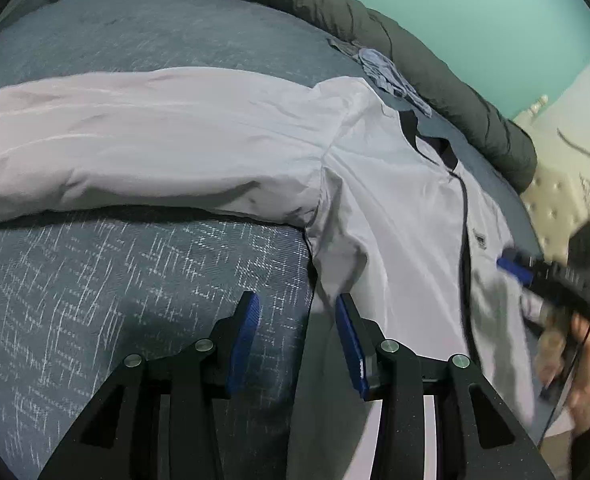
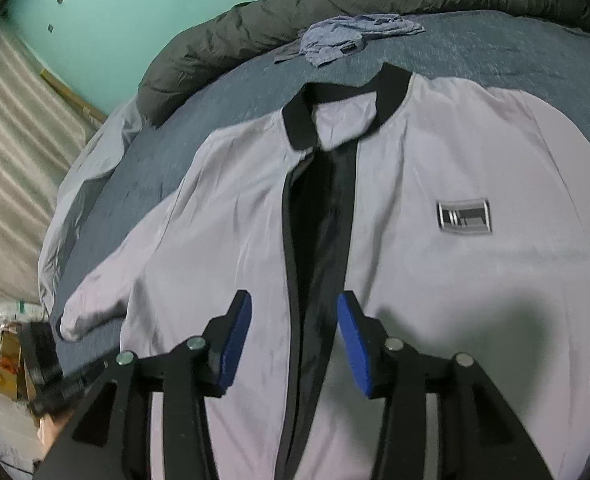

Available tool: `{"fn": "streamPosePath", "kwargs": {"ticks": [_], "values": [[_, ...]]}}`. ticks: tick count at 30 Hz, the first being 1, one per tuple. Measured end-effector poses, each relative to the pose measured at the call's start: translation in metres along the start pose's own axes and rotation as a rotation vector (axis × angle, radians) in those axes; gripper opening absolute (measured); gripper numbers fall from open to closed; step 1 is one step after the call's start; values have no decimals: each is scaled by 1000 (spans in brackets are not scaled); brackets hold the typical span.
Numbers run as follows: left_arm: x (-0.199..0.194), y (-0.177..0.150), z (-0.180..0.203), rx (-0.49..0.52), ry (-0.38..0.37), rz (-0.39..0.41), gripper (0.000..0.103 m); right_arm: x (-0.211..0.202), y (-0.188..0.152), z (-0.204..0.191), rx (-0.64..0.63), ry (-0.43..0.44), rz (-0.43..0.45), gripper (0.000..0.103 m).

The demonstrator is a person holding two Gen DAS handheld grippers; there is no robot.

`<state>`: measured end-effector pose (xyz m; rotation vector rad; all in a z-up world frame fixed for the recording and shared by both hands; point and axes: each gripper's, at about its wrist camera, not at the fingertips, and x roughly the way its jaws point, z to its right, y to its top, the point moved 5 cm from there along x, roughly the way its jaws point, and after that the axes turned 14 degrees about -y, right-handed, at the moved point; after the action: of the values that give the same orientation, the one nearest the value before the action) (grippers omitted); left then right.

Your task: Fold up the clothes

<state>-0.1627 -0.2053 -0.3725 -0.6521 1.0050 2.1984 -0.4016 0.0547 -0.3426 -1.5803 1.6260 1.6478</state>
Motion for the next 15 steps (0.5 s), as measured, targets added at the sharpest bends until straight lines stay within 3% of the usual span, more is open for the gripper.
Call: {"fn": "streamPosePath", "kwargs": {"ticks": [10,11,12,13,15], "values": [[11,0,-2,29,-28,-12,43,48,35,-17,10,-39,-7,45],[12,0,-3,24,-35,-14,43,51,36,-18,6,-37,-6,40],[14,0,-4,19,-44,-17,42,54,37,-20,-3,-37,-5,21],[15,0,-3,20,-51,-23,39,56,37,-20,-6,-47,-3,11],[18,-2,-3,27,-65,-37,17,59,36,-20,-9,-68,2,6]]}}
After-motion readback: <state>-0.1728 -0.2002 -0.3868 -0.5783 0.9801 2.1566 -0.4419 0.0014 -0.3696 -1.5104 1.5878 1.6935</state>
